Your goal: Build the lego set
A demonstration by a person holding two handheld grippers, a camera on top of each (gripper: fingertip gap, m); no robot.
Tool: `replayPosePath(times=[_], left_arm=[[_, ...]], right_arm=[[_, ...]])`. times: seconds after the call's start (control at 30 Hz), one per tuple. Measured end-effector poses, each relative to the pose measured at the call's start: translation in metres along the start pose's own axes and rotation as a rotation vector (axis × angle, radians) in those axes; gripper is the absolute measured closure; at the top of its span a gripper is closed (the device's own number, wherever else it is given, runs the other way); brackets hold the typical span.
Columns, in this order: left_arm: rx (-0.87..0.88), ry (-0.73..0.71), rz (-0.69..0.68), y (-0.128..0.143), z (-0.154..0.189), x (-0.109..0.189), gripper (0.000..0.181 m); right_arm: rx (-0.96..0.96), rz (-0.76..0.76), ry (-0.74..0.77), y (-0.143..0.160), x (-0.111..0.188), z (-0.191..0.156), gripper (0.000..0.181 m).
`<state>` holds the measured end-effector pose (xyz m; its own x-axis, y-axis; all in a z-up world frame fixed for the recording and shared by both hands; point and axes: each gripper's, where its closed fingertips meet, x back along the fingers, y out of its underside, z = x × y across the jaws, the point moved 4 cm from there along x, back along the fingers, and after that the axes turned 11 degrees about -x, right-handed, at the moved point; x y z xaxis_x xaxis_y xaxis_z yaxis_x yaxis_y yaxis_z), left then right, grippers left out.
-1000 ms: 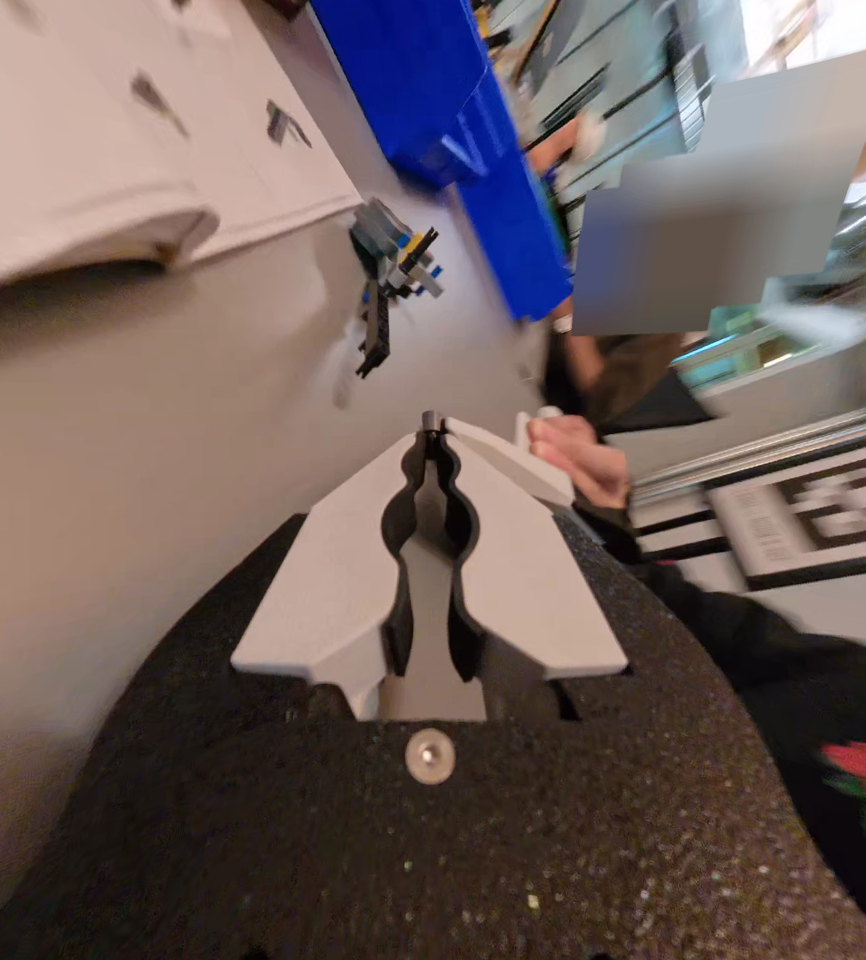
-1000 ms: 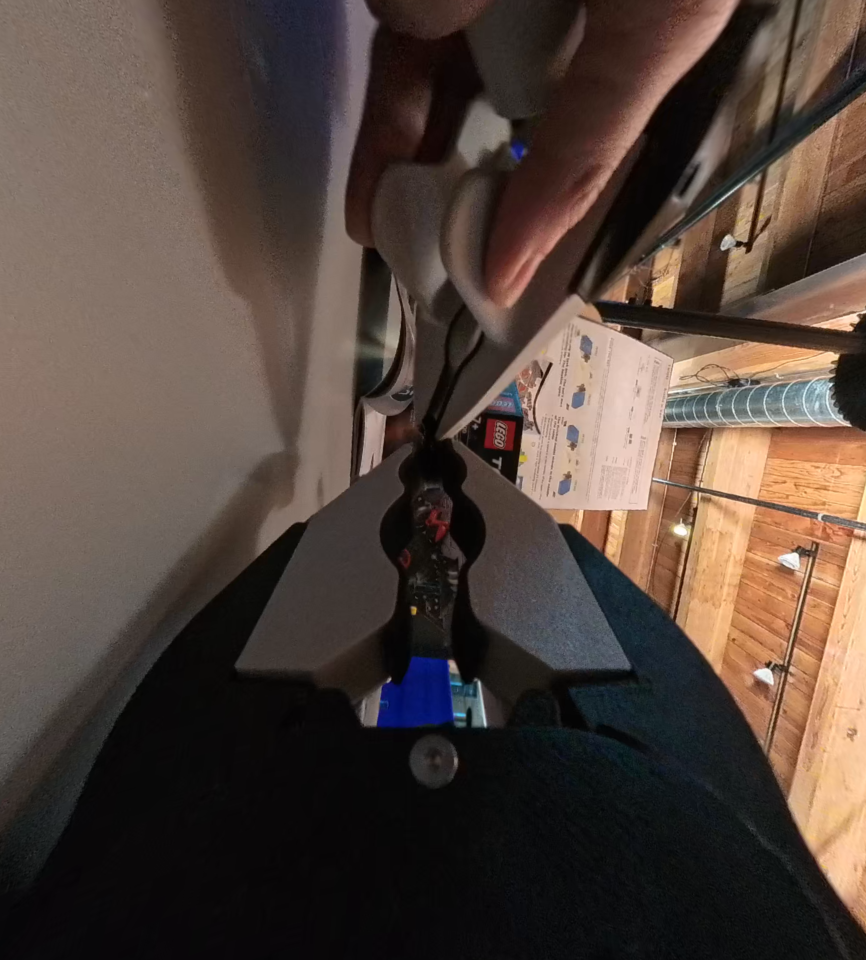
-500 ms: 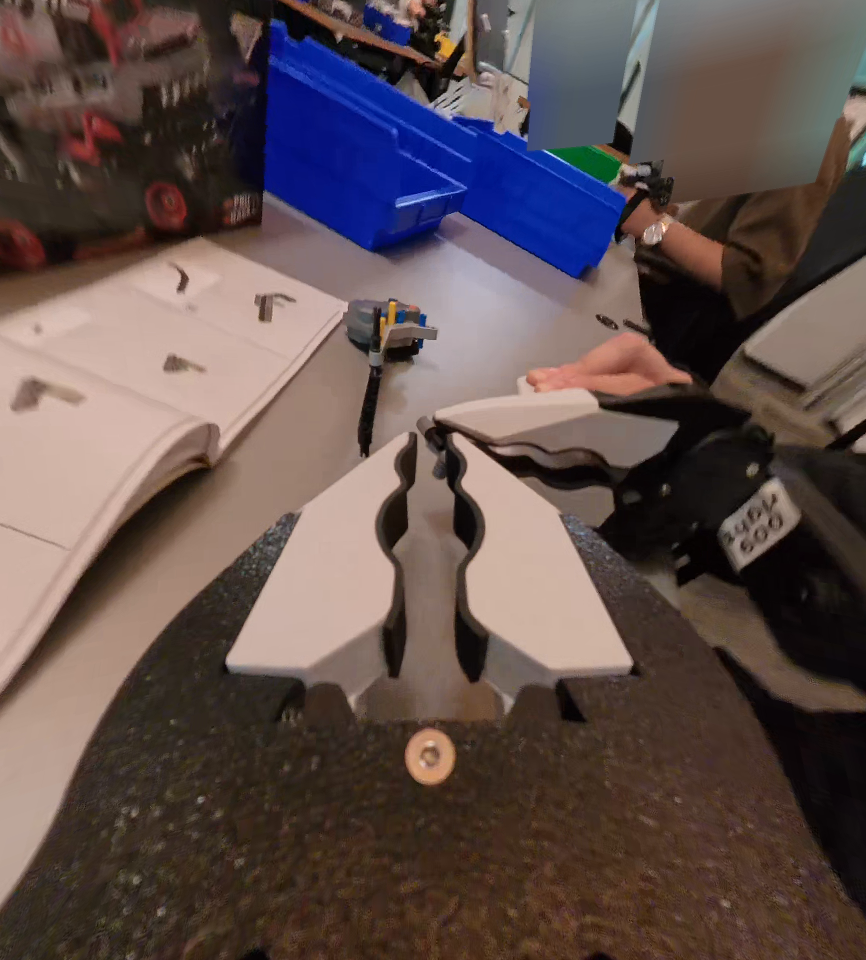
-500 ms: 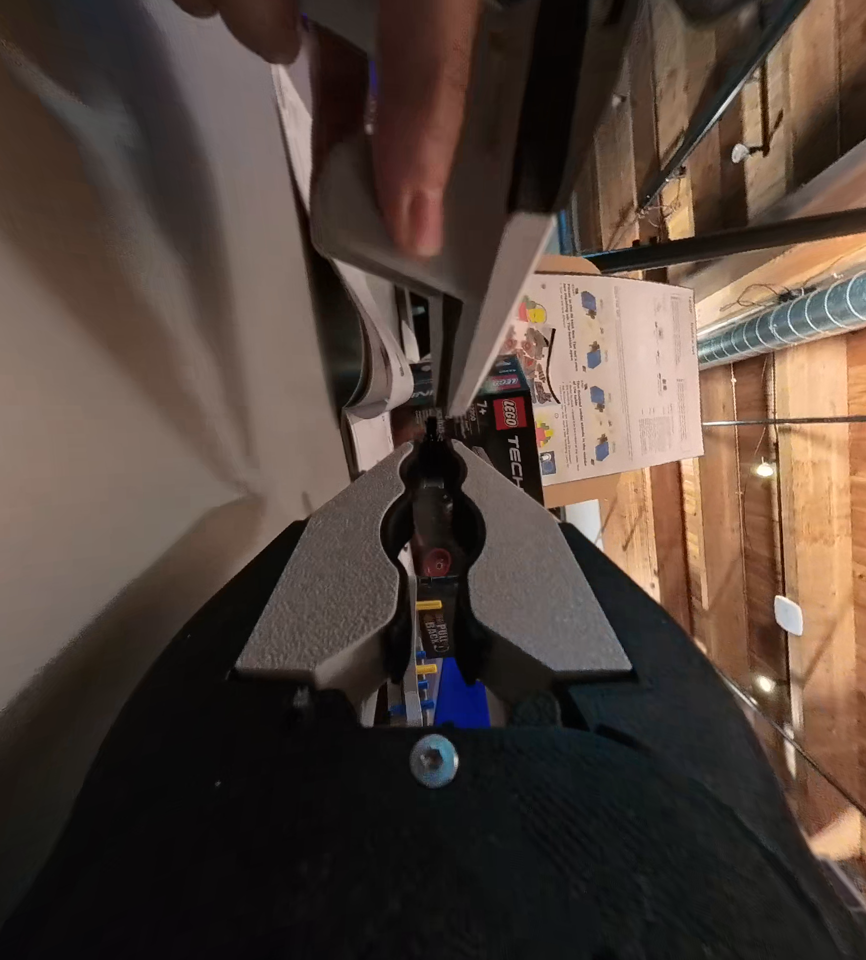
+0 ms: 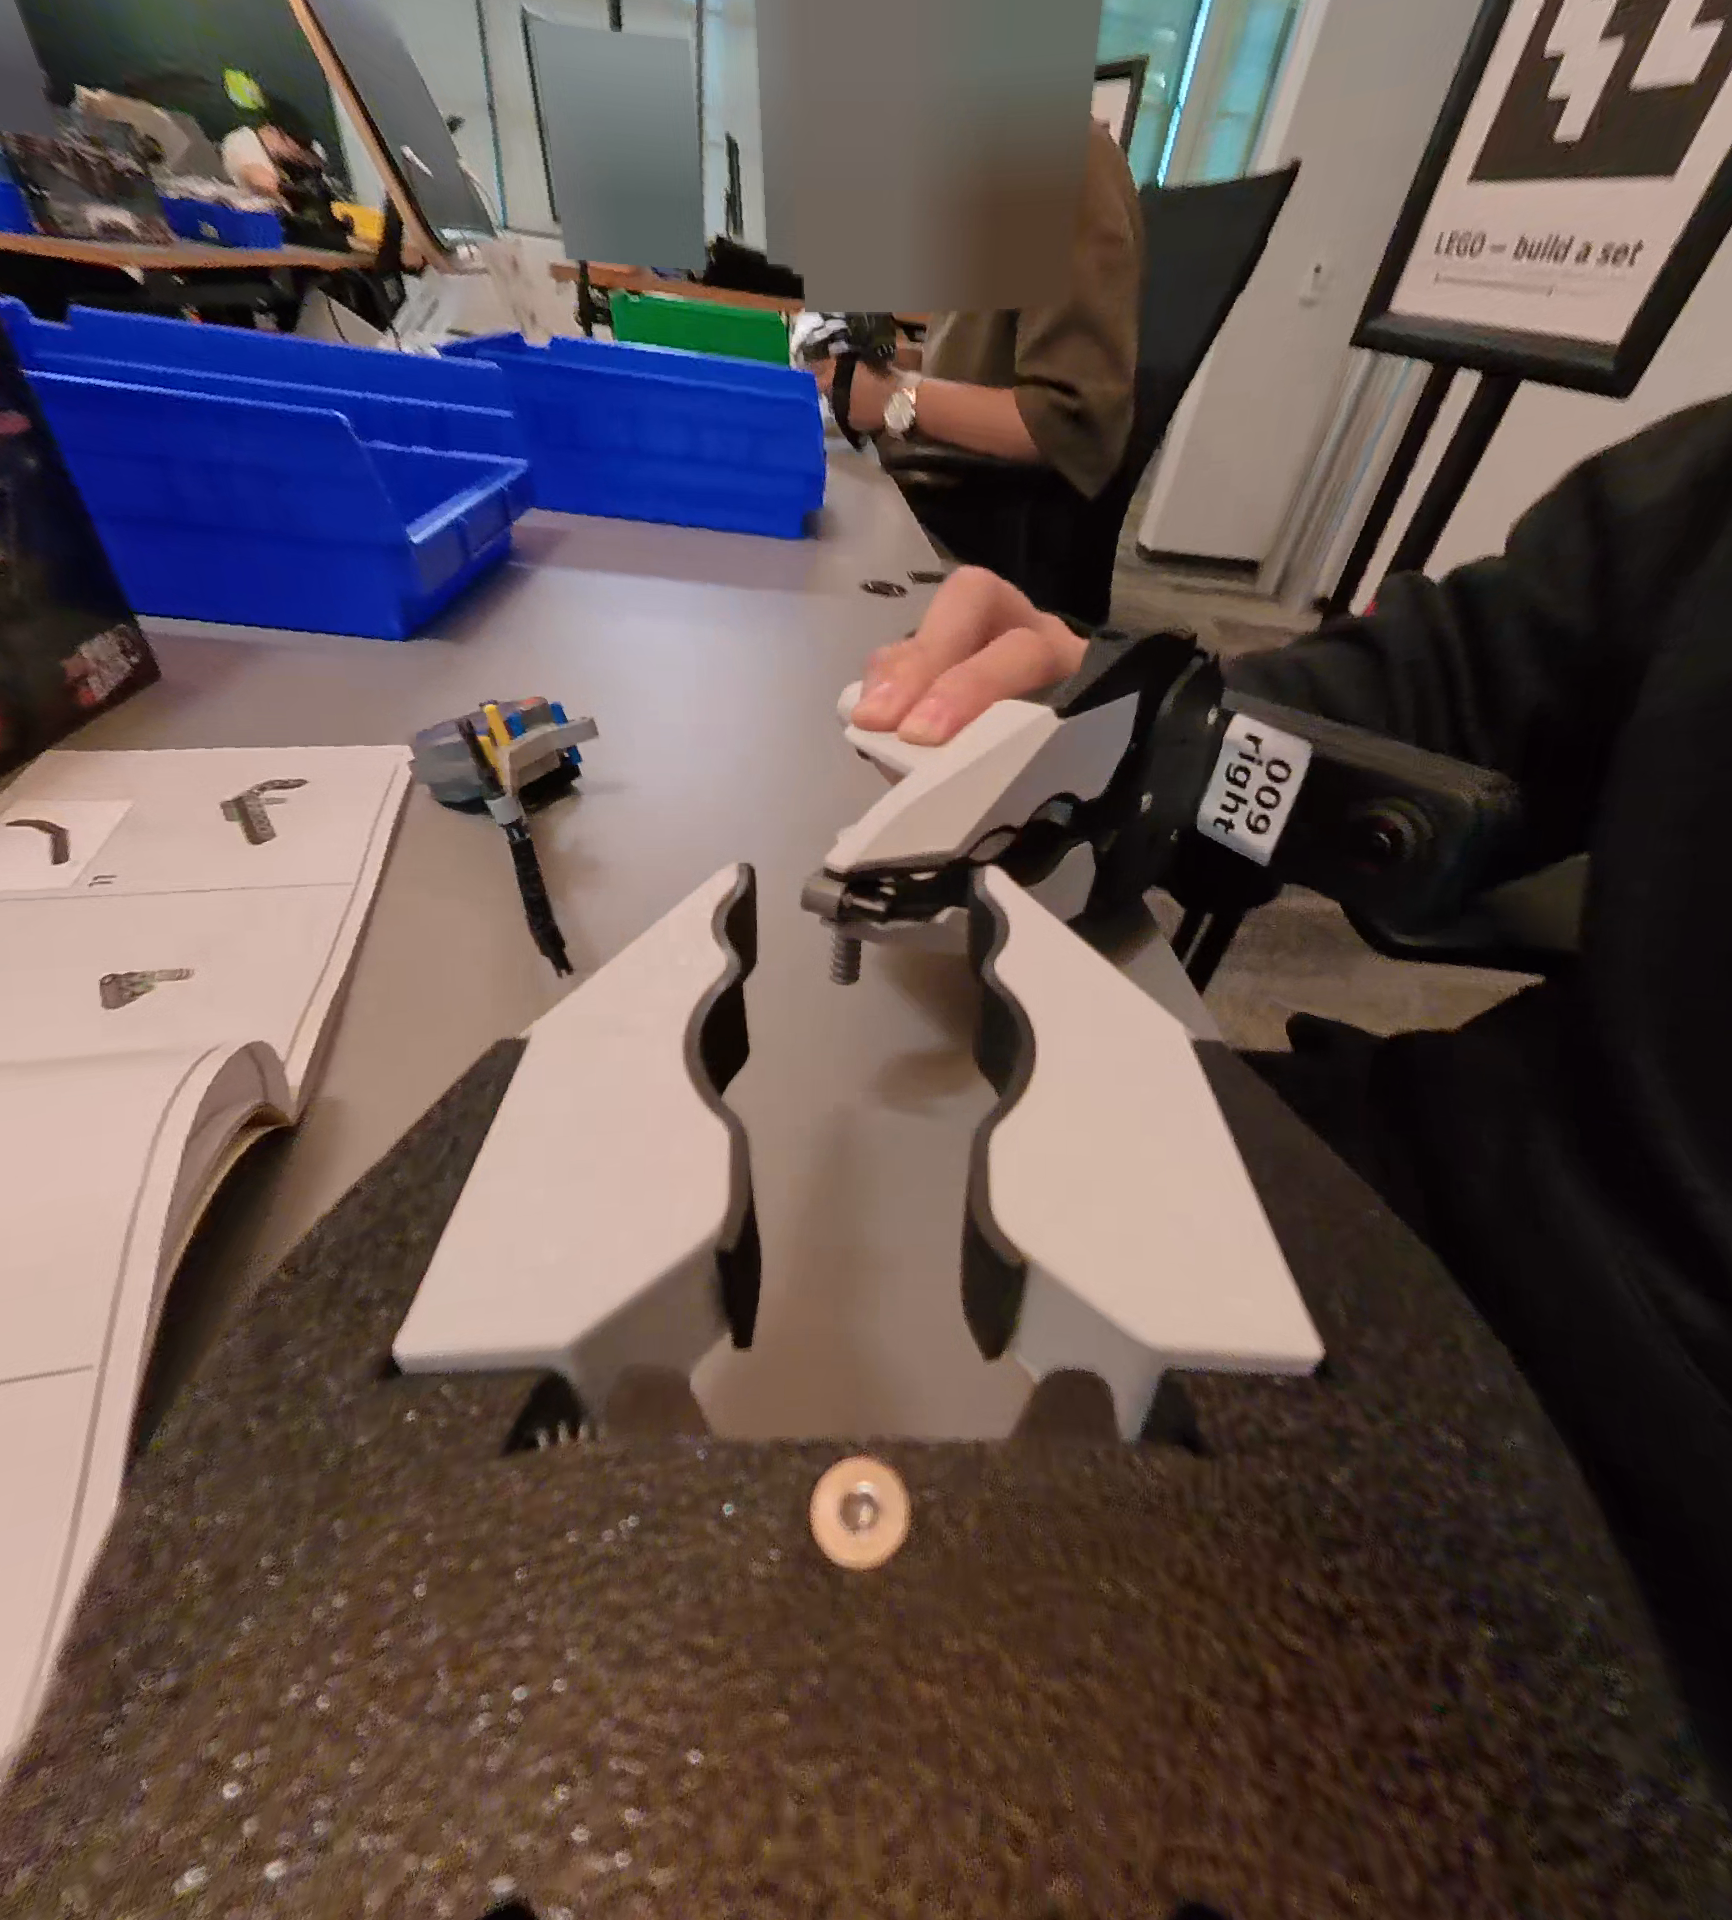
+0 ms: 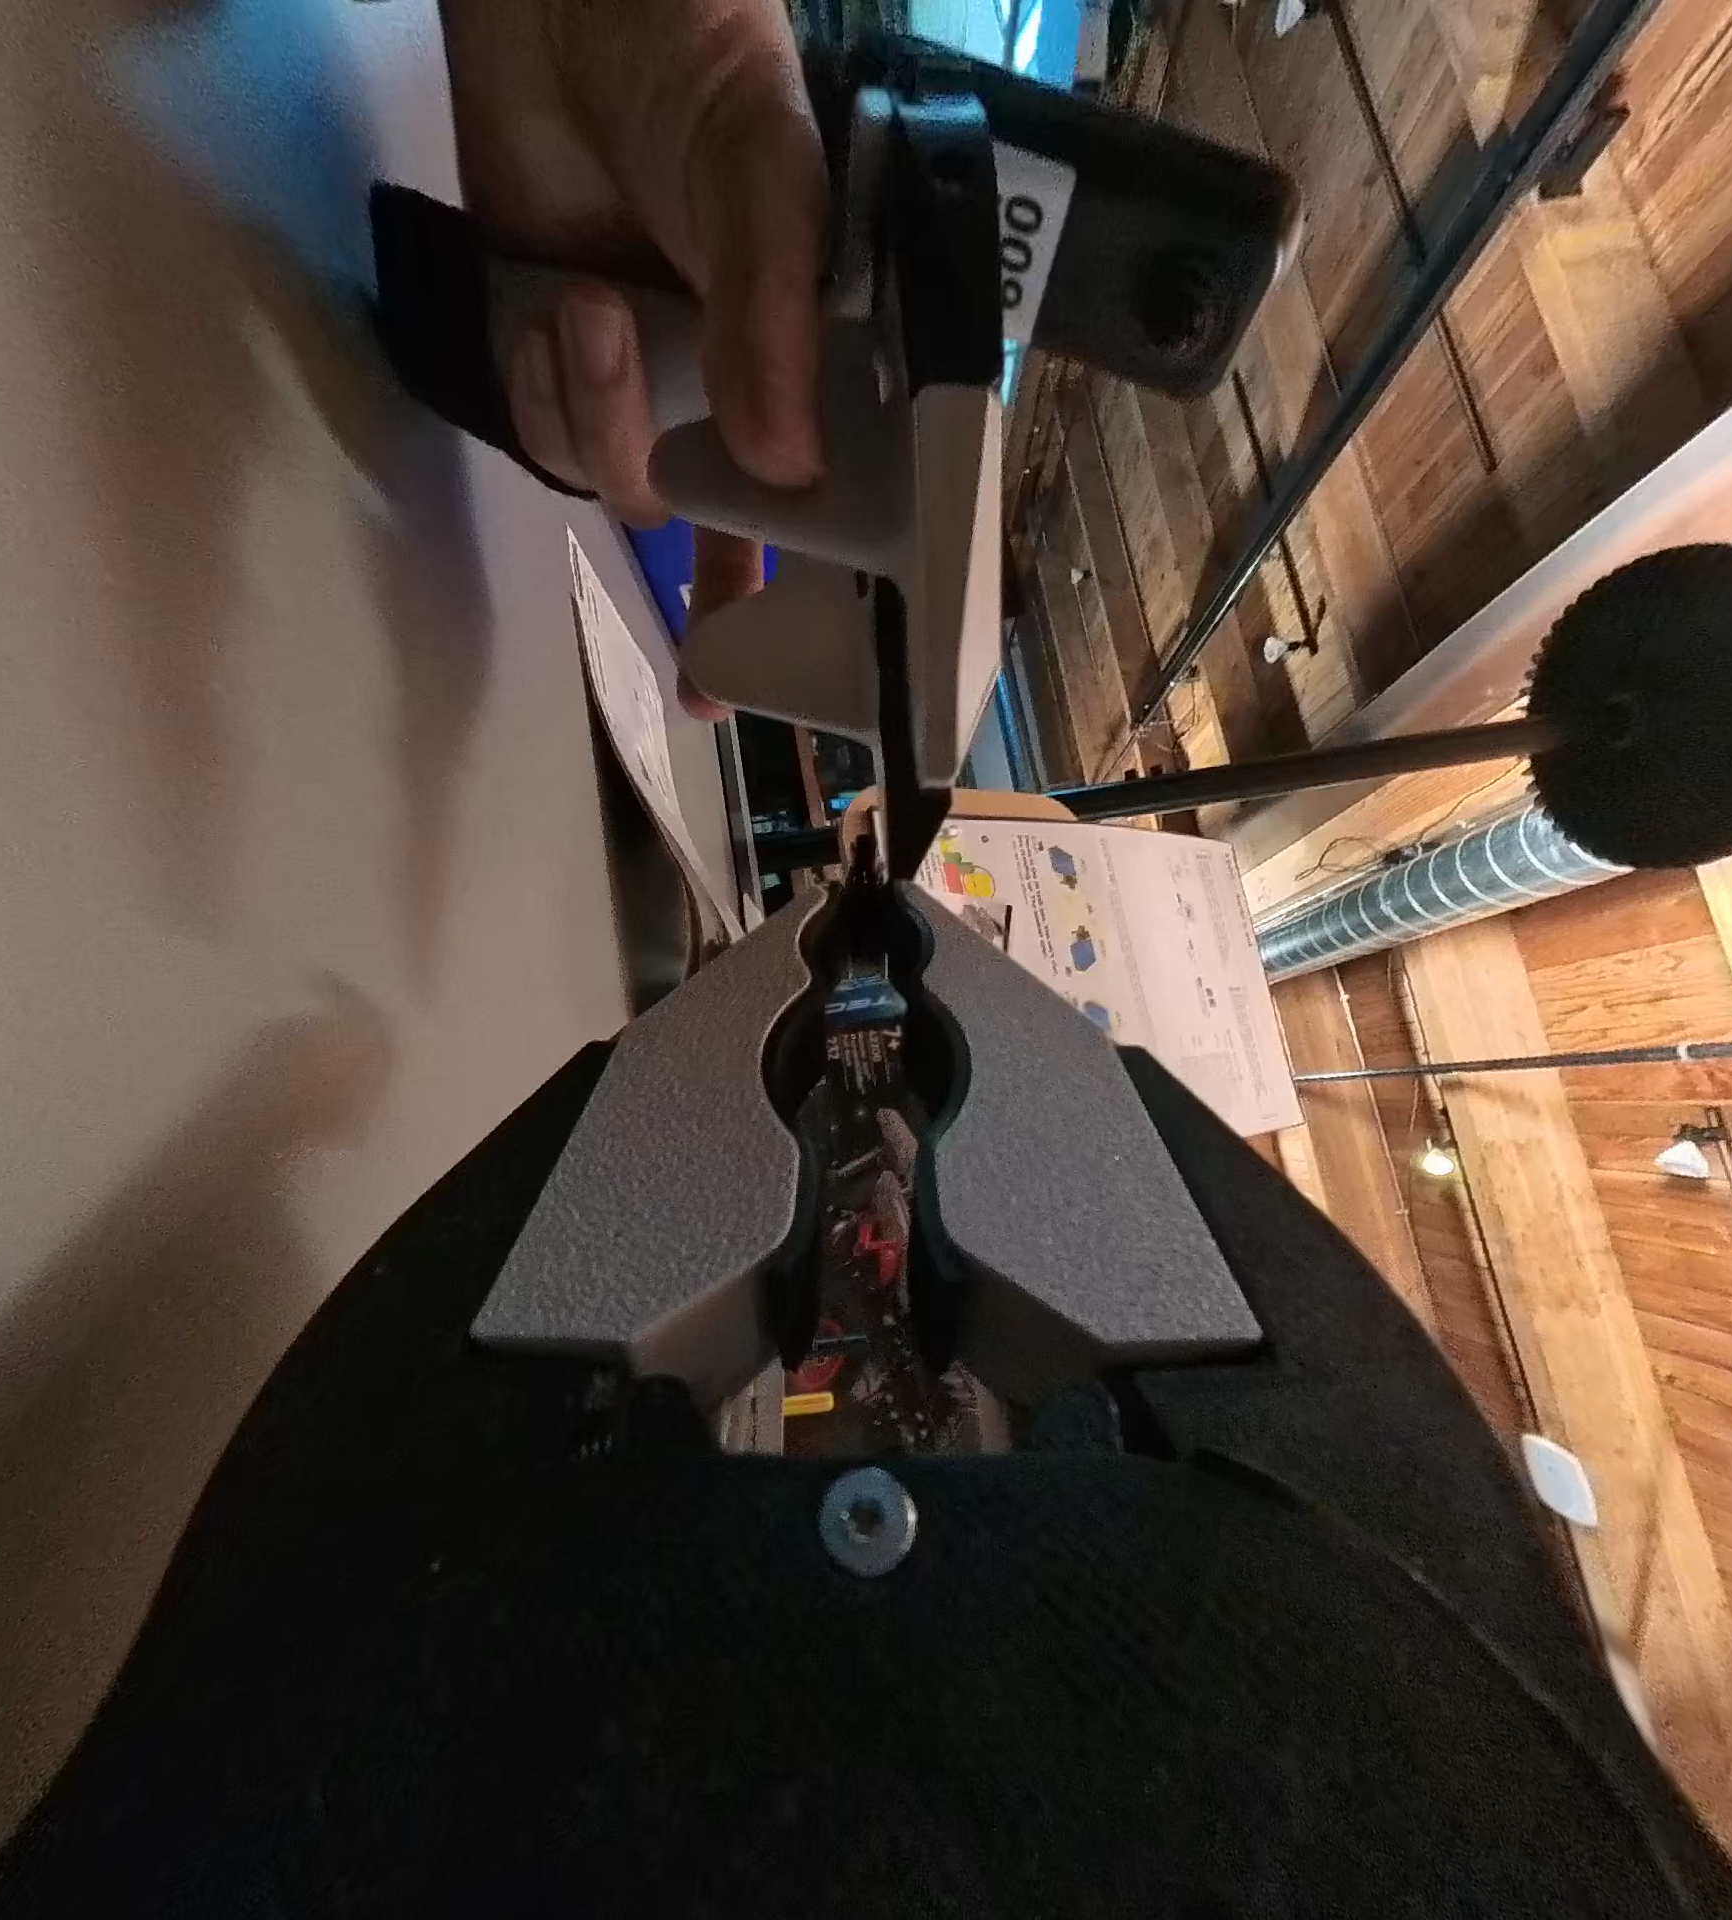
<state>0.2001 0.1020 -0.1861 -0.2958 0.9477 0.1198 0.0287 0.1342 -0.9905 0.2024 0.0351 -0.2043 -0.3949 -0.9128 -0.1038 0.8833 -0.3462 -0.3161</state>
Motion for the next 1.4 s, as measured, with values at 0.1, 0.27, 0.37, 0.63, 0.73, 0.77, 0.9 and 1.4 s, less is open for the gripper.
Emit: replayPosePath(times=[0.1,0.27,0.37,0.63,0.73,0.77,0.9,1.4], left_arm=[[-0.017,0.03,-0.039,0.003,0.003,-0.004,0.147],[-0.03,0.05,-0.037,0.003,0.002,-0.005,0.17],[-0.038,0.059,-0.025,0.002,0.002,-0.004,0.172],[-0.023,0.101,-0.03,0.001,0.008,-0.003,0.157],[-0.032,0.111,-0.047,0.002,0.009,-0.005,0.165],[-0.038,0.114,-0.048,0.002,0.01,-0.005,0.165],[-0.066,0.112,-0.06,0.004,0.01,-0.005,0.165],[-0.057,0.12,-0.048,0.003,0.011,-0.004,0.167]], right_arm=[[-0.006,0.015,0.006,-0.002,0.0,0.001,0.177],[-0.026,0.046,-0.019,-0.006,0.001,-0.002,0.177],[-0.054,0.064,-0.024,-0.007,0.001,-0.001,0.177],[-0.092,0.086,-0.025,-0.009,0.003,0.001,0.177],[-0.097,0.099,-0.031,-0.012,0.003,0.0,0.178],[-0.099,0.104,-0.033,-0.013,0.004,0.0,0.178],[-0.1,0.104,-0.04,-0.013,0.004,-0.001,0.178],[-0.114,0.13,-0.042,-0.015,0.005,-0.001,0.178]])
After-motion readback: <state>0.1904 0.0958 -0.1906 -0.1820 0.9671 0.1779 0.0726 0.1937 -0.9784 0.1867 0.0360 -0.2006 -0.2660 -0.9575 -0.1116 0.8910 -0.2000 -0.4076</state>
